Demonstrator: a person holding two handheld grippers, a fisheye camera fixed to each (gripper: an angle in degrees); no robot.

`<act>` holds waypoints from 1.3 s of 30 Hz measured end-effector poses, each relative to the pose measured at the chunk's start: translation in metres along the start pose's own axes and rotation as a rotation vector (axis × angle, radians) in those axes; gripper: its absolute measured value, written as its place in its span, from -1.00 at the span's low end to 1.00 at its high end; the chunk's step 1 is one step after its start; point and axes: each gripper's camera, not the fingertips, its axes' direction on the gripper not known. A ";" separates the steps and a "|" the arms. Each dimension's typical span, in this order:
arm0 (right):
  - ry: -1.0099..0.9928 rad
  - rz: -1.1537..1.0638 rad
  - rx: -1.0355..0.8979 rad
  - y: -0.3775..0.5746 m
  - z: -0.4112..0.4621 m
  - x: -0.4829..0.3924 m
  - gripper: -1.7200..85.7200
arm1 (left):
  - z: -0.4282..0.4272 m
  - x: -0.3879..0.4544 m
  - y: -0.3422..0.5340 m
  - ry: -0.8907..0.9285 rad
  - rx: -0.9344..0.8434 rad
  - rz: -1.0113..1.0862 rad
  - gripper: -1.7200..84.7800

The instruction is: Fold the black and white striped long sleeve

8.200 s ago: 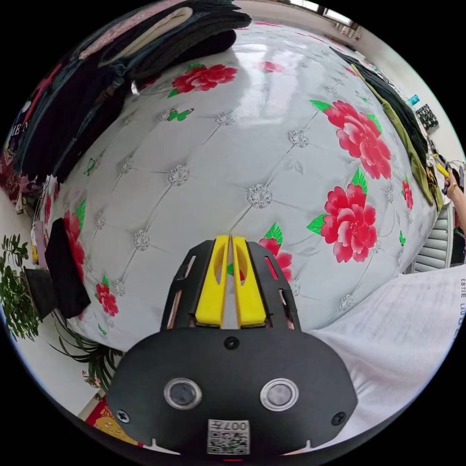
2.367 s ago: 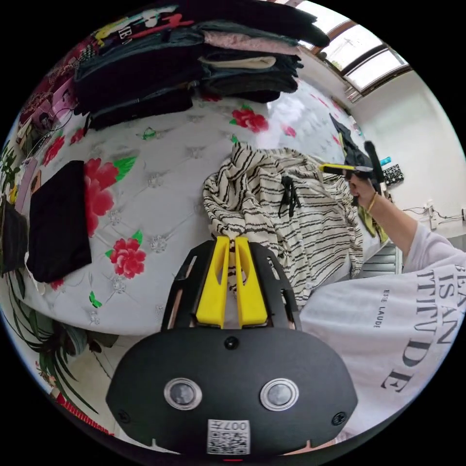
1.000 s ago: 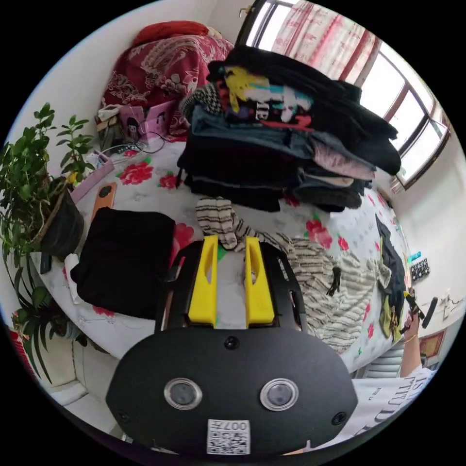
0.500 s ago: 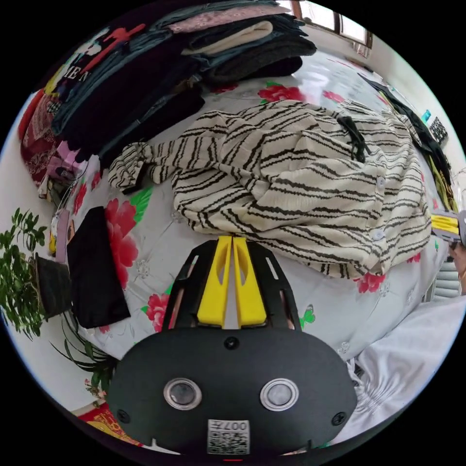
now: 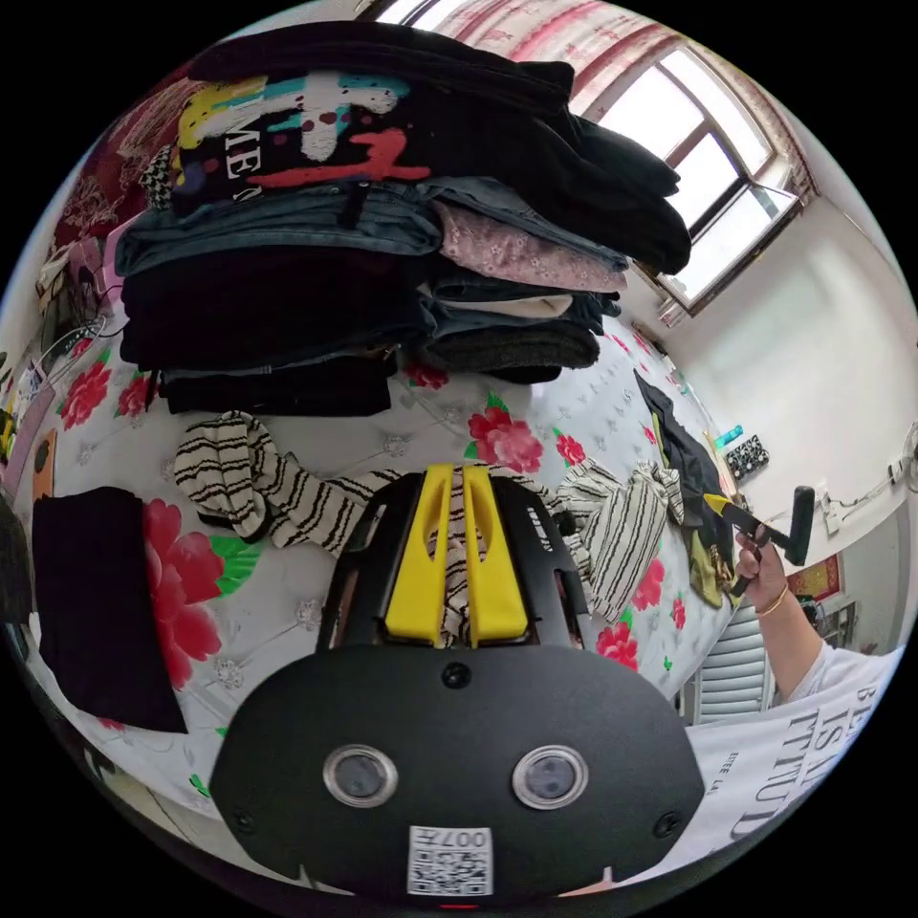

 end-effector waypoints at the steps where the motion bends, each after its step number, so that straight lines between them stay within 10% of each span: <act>1: 0.008 -0.001 -0.017 0.008 0.003 0.002 -0.81 | 0.003 0.001 0.016 -0.038 -0.027 0.046 -0.83; 12: 0.100 -0.045 -0.119 0.014 0.050 0.023 -0.82 | 0.051 -0.026 0.073 -0.128 -0.281 0.255 -0.67; 17: 0.076 0.047 -0.239 0.007 0.071 0.033 -0.93 | 0.078 -0.010 0.052 -0.246 -0.431 0.310 -0.92; 27: -0.693 -0.175 0.198 0.069 -0.156 0.027 -0.96 | -0.064 -0.018 0.013 0.830 -0.347 0.352 -0.96; 39: -0.155 0.097 0.017 0.051 -0.065 0.079 -0.83 | 0.030 -0.090 0.015 0.364 -0.227 -0.370 -0.75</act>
